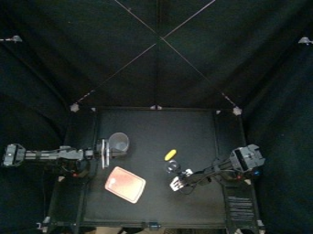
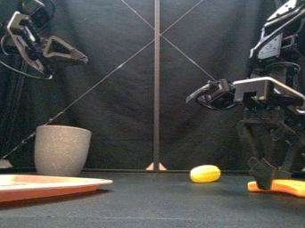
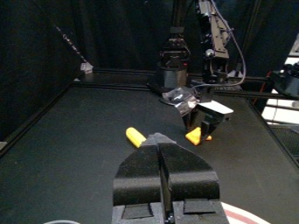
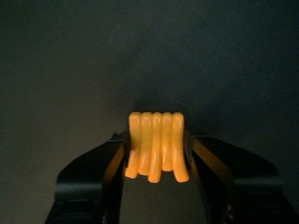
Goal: Pick the fries then place it in the grey bowl
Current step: Place fries in the grey bowl
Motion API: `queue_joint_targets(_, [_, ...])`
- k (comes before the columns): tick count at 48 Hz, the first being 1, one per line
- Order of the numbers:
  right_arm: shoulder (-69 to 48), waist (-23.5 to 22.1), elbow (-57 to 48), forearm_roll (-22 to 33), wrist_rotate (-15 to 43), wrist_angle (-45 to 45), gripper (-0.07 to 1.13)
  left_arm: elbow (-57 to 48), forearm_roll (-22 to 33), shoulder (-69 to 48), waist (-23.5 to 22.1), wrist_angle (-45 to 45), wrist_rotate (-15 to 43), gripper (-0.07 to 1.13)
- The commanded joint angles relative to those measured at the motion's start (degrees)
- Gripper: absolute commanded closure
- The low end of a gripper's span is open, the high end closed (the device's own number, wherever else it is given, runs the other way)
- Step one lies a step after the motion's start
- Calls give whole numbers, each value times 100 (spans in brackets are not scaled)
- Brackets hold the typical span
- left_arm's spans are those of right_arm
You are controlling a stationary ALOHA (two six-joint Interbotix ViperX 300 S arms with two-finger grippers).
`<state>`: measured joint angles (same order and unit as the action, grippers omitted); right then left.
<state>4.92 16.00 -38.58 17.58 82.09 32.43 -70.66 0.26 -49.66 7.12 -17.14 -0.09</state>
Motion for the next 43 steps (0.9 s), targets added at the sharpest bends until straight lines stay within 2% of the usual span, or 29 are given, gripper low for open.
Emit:
queue_joint_targets(1, [-79, 0, 70, -9, 9, -18, 39, 79, 0, 18, 18, -53, 9, 104])
queue_joint_targets(8, [-185, -44, 272, 158, 0, -18, 43, 88, 0, 9, 18, -53, 0, 104])
queue_joint_targets(13, [-422, -316, 686, 861, 9, -26, 44, 114, 0, 9, 18, -70, 9, 104])
queue_joint_targets(21, [-545, -888, 1433, 2276, 18, -167, 43, 97, 0, 9, 9, -229, 9, 104])
queue_joint_targets(27, [-387, -1547, 1854, 3146, 88, -853, 43, 97, -9, 9, -26, -439, 9, 104])
queue_joint_targets(36, [167, -2470, 2408, 3261, 70, -2593, 43, 97, -132, 0, -88, -747, 18, 104])
queue_joint_targets(43, [870, -2944, 3067, 3270, 18, -3735, 44, 97, -211, -35, -176, -773, 9, 104])
